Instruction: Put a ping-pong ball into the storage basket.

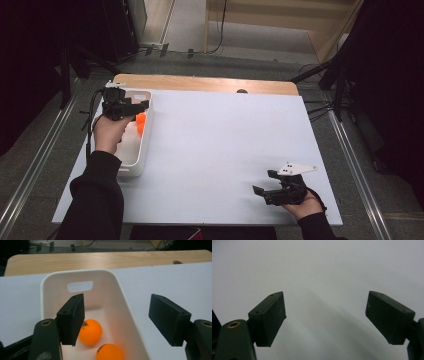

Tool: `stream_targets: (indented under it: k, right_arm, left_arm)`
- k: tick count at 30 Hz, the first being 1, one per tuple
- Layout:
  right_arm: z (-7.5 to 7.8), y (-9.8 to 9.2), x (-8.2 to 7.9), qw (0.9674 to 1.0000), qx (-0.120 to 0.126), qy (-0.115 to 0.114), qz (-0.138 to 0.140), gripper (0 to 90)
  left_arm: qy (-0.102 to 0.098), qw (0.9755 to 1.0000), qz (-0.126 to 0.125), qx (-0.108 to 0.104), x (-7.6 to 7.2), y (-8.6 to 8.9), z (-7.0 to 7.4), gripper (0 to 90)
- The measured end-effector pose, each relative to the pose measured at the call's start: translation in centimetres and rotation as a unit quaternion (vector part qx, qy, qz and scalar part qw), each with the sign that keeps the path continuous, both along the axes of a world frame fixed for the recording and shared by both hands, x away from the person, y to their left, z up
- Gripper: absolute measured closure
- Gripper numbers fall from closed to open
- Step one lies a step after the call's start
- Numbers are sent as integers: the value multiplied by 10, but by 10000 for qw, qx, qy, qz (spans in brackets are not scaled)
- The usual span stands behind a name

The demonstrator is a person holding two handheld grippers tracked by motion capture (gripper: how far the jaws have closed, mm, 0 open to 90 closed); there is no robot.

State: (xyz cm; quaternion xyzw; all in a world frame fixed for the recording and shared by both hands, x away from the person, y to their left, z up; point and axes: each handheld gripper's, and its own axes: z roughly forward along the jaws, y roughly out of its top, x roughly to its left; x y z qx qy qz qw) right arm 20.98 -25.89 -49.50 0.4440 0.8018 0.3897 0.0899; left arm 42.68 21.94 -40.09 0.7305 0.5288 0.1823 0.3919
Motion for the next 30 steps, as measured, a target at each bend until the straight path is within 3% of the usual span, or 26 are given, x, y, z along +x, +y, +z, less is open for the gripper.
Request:
stream_targets:
  k: [4, 7, 13, 19, 30]
  right_arm:
    - [0, 0, 0, 10000, -2, -1, 8, 149]
    - [0, 0, 0, 10000, 10, -6, 7, 149]
    - [-1, -1, 0, 10000, 15, -15, -13, 149]
    - [0, -1, 0, 10000, 24, -20, -4, 149]
    - [1, 0, 0, 10000, 29, -45, 12, 149]
  left_arm:
    - [-1, 9998, -205, 26, -3, -5, 4, 290]
    - [47, 9990, -403, -212, -6, -7, 7, 290]
    - [11, 9971, -684, -329, -13, -8, 11, 290]
    - [7, 9951, -982, -105, -20, -16, 11, 290]
    - [-46, 9896, -1402, -315, -36, -24, 12, 290]
